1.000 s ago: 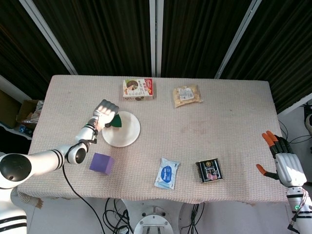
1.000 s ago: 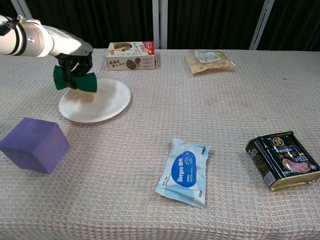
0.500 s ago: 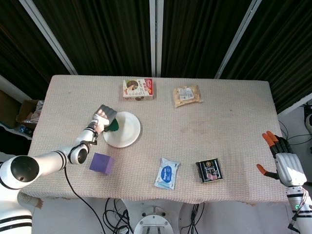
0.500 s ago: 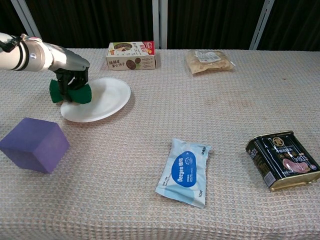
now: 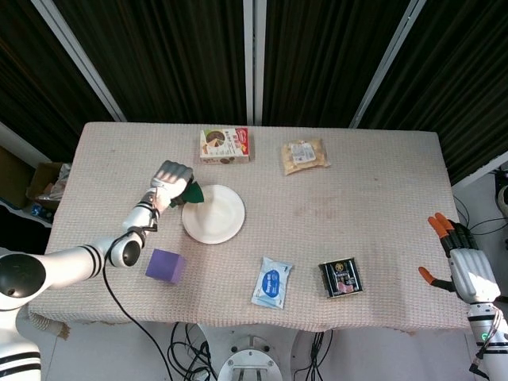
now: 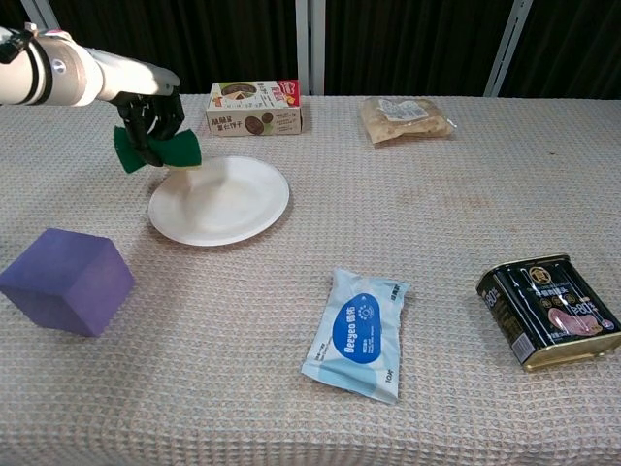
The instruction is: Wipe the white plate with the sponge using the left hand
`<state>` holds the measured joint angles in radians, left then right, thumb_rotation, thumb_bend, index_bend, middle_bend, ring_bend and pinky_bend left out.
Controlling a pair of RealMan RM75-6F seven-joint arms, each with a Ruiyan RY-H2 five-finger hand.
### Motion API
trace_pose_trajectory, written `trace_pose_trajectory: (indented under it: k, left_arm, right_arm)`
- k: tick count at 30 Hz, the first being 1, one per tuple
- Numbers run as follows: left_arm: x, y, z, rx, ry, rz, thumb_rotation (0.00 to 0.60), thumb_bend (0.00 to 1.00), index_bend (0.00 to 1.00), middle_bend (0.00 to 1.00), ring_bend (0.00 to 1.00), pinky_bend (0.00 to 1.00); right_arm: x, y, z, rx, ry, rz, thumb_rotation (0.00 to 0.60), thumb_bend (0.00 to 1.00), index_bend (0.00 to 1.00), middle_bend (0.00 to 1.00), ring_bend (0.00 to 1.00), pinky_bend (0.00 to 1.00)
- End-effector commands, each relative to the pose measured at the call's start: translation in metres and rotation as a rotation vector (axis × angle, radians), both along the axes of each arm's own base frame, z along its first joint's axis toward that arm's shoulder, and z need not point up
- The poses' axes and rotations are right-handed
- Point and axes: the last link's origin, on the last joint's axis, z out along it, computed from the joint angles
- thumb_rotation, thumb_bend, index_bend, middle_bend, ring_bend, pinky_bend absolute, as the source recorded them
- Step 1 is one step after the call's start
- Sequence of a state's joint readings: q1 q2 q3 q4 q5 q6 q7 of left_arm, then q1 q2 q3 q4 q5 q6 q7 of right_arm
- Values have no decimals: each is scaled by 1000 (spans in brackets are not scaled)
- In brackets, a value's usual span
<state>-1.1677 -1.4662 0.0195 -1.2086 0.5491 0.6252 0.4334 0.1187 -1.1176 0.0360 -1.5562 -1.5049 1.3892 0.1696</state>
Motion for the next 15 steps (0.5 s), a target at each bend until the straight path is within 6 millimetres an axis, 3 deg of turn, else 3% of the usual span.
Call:
trace_pose_trajectory:
  k: [1, 4, 7, 11, 15]
  left_arm:
    - [-29, 9, 8, 55, -59, 107, 600, 503, 627, 616, 533, 445]
    - [-44, 11, 6, 64, -87, 159, 600, 502, 574, 569, 486, 401]
    - [-57, 10, 0, 57, -141, 218, 600, 497, 427, 445, 390, 350]
    - [-60, 13, 2, 87, -182, 218, 600, 344, 201, 217, 217, 241]
    - [-64, 10, 18, 126, -200, 193, 600, 301, 112, 99, 135, 185]
  right_arm:
    - [-1, 0, 0, 1, -1, -2, 600, 146, 0, 41, 0, 0]
    - [-1, 1, -1, 1, -3, -3, 600, 145, 0, 41, 0, 0]
    - [-1, 1, -1, 2, -2, -1, 600, 145, 0, 40, 0, 0]
    - [2, 0, 0, 1, 1, 7, 600, 145, 0, 41, 0, 0]
    - [4, 0, 1, -3, 2, 11, 600, 146, 0, 40, 0, 0]
